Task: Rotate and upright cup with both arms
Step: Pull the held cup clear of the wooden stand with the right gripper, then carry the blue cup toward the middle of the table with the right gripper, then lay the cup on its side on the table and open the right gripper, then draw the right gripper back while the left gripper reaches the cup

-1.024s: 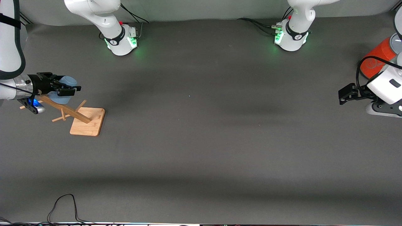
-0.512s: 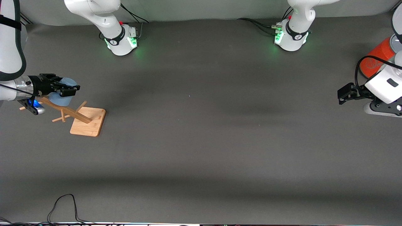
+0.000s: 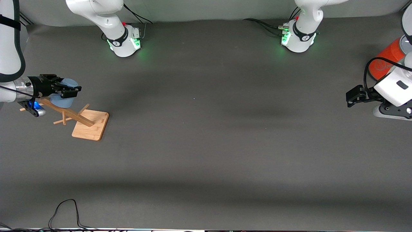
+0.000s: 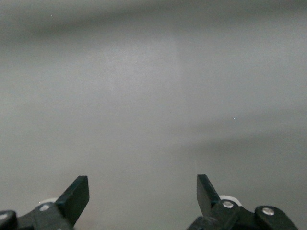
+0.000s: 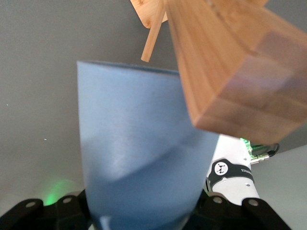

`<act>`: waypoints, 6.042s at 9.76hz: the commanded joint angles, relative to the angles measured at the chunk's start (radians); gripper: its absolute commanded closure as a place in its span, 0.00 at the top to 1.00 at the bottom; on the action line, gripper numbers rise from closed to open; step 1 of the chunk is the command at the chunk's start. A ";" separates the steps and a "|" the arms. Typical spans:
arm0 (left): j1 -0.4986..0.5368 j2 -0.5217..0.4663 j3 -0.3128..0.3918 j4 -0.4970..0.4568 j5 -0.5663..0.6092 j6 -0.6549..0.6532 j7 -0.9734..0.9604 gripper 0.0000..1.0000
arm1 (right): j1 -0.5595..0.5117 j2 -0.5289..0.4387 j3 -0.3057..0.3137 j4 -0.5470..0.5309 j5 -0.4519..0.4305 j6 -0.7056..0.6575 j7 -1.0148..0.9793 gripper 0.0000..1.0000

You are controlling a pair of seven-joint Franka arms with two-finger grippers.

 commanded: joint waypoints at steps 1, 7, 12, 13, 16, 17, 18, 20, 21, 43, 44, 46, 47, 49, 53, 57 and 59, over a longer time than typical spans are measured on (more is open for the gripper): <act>-0.009 -0.022 0.007 -0.018 0.016 0.000 0.007 1.00 | 0.007 -0.019 -0.016 0.007 0.050 -0.039 0.051 0.25; -0.010 -0.022 0.007 -0.018 0.017 -0.003 0.010 1.00 | 0.029 -0.074 -0.004 0.016 0.063 -0.133 0.163 0.25; -0.011 -0.022 0.007 -0.018 0.022 -0.003 0.010 1.00 | 0.160 -0.146 -0.002 0.050 0.063 -0.203 0.307 0.25; -0.011 -0.022 0.007 -0.018 0.022 -0.003 0.008 1.00 | 0.211 -0.160 -0.002 0.054 0.064 -0.203 0.345 0.25; -0.009 -0.018 0.007 -0.018 0.022 0.000 0.010 1.00 | 0.349 -0.143 -0.002 0.128 0.174 -0.190 0.409 0.25; -0.009 -0.018 0.007 -0.018 0.022 0.000 0.010 1.00 | 0.392 -0.105 -0.002 0.167 0.226 -0.171 0.421 0.25; -0.009 -0.018 0.007 -0.018 0.022 0.000 0.010 1.00 | 0.452 -0.058 -0.001 0.215 0.260 -0.132 0.430 0.25; -0.008 -0.014 0.008 -0.018 0.022 0.002 0.010 1.00 | 0.614 0.068 -0.001 0.321 0.308 0.021 0.522 0.25; -0.006 -0.013 0.008 -0.020 0.022 0.002 0.010 1.00 | 0.691 0.167 -0.001 0.390 0.307 0.110 0.559 0.25; 0.001 0.001 0.015 -0.031 -0.027 -0.055 -0.250 1.00 | 0.978 0.933 0.107 0.728 -0.032 0.908 0.375 1.00; 0.000 0.008 0.015 -0.031 -0.032 -0.055 -0.334 1.00 | 0.997 0.897 0.107 0.716 -0.035 0.881 0.361 1.00; 0.000 0.022 0.013 -0.034 -0.064 -0.062 -0.546 1.00 | 1.000 0.812 0.105 0.682 -0.034 0.735 0.277 1.00; 0.004 0.035 0.015 -0.032 -0.108 -0.076 -0.659 1.00 | 0.998 0.749 0.101 0.633 -0.032 0.673 0.225 1.00; 0.032 0.067 0.015 -0.031 -0.208 -0.085 -0.900 1.00 | 0.969 0.579 0.088 0.459 -0.034 0.656 0.130 1.00; -0.041 0.264 -0.011 0.083 -0.262 -0.092 -1.272 1.00 | 0.934 0.353 -0.051 0.386 -0.035 0.471 0.024 1.00; -0.212 0.519 -0.010 0.251 -0.256 -0.078 -1.446 1.00 | 0.937 0.221 -0.284 0.378 -0.040 0.302 -0.258 1.00; -0.281 0.619 -0.007 0.290 -0.219 -0.029 -1.511 1.00 | 0.939 0.135 -0.381 0.360 -0.058 0.223 -0.318 1.00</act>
